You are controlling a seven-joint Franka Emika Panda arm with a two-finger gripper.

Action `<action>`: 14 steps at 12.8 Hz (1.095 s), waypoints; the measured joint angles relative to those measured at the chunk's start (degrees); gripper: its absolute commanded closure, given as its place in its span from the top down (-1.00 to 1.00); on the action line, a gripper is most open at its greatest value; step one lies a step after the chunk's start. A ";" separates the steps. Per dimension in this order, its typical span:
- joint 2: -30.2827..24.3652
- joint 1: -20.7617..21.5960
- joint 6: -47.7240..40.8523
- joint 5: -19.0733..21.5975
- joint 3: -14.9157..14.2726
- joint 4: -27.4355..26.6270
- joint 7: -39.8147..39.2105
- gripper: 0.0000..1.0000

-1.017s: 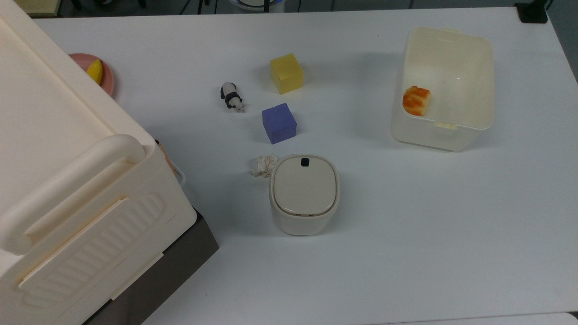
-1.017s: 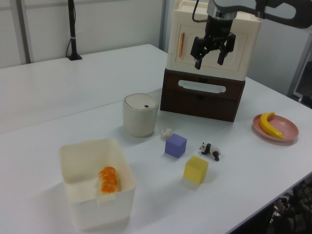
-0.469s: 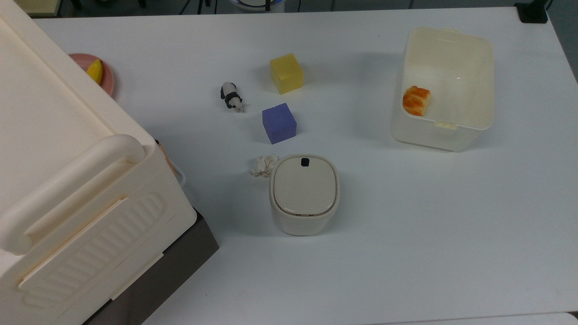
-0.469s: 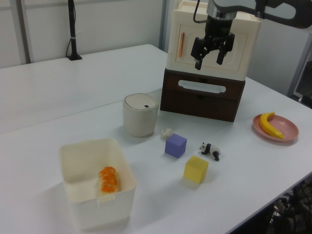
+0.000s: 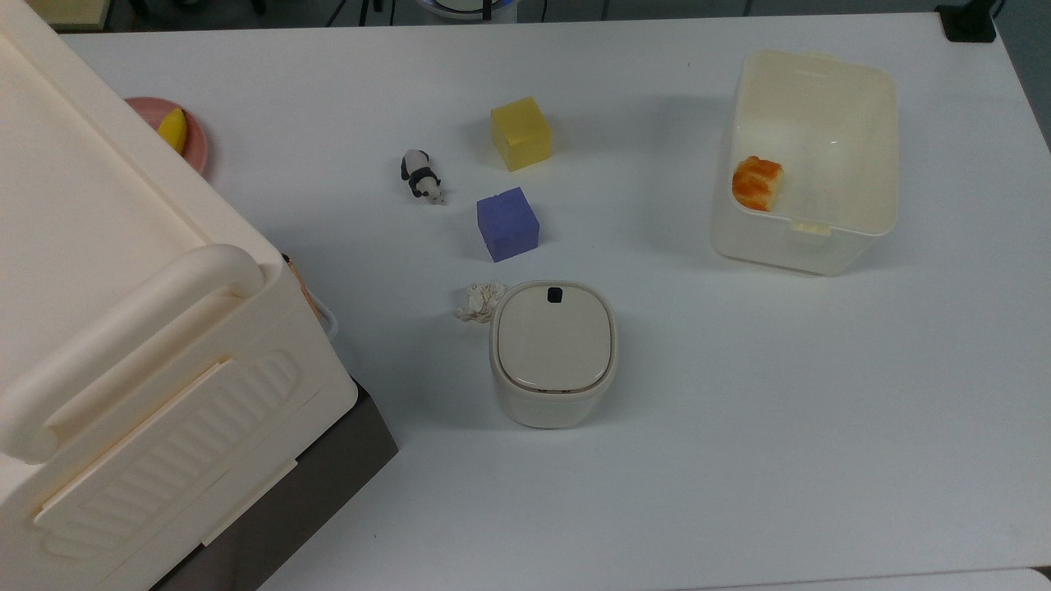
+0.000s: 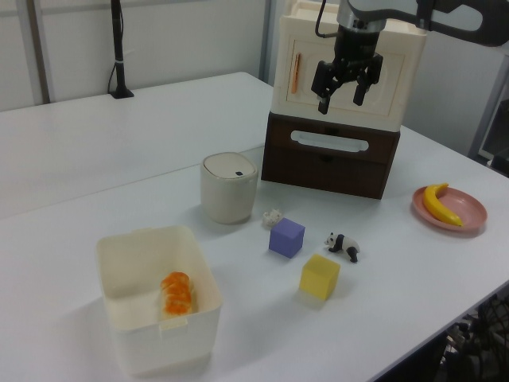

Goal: Open the trash can

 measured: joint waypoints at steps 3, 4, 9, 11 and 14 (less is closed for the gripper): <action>0.00 0.00 0.00 0.00 0.00 0.00 0.00 1.00; 0.00 0.00 0.00 0.00 0.00 0.00 0.00 1.00; 0.00 0.00 0.00 0.00 0.00 -0.01 0.00 1.00; 0.03 0.00 0.00 0.00 0.00 -0.05 -0.02 1.00; 0.18 0.01 0.00 0.00 0.01 -0.12 -1.97 0.12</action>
